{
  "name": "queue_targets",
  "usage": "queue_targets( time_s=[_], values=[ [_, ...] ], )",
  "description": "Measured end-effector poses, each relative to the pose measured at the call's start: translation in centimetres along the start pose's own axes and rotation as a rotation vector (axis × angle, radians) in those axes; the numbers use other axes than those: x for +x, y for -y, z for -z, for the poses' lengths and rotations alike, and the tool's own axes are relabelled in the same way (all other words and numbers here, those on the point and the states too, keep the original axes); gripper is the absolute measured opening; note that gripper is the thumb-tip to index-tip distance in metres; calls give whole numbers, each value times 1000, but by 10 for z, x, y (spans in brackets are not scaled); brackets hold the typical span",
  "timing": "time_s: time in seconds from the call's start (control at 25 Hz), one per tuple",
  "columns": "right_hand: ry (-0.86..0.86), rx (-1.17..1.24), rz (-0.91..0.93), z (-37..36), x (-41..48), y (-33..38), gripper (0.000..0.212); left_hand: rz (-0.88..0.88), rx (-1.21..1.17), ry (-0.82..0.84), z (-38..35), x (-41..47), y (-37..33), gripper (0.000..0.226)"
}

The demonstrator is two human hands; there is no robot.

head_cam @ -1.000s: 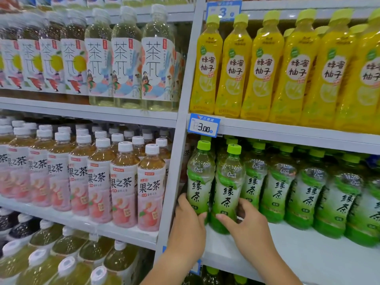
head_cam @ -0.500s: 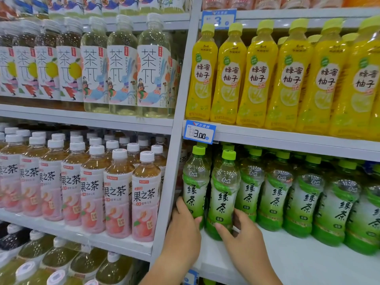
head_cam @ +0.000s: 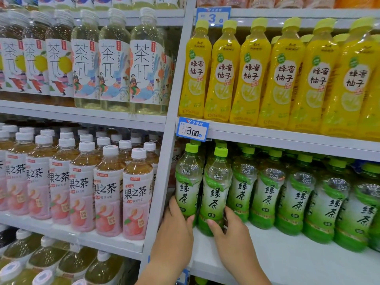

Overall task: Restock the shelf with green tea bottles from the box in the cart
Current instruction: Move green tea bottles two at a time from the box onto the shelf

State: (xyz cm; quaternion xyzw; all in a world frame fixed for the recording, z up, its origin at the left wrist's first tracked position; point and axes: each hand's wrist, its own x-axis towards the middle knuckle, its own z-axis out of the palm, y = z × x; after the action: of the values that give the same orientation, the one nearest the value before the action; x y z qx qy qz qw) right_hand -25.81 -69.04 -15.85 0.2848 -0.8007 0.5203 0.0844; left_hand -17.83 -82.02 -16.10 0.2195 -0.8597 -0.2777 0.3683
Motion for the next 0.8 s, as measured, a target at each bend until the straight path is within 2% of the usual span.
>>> queue_targets(
  time_s=[0.2, 0.48, 0.8],
  values=[
    [21, -40, 11, 4, -3, 7, 34, -4, -43, -15, 3, 0, -4, 56],
    [89, 49, -50, 10, 0, 7, 36, 112, -100, 34, 8, 3, -9, 44],
    [100, 21, -61, 11, -1, 10, 37, 80, 95, 79, 20, 2, -23, 42]
  ],
)
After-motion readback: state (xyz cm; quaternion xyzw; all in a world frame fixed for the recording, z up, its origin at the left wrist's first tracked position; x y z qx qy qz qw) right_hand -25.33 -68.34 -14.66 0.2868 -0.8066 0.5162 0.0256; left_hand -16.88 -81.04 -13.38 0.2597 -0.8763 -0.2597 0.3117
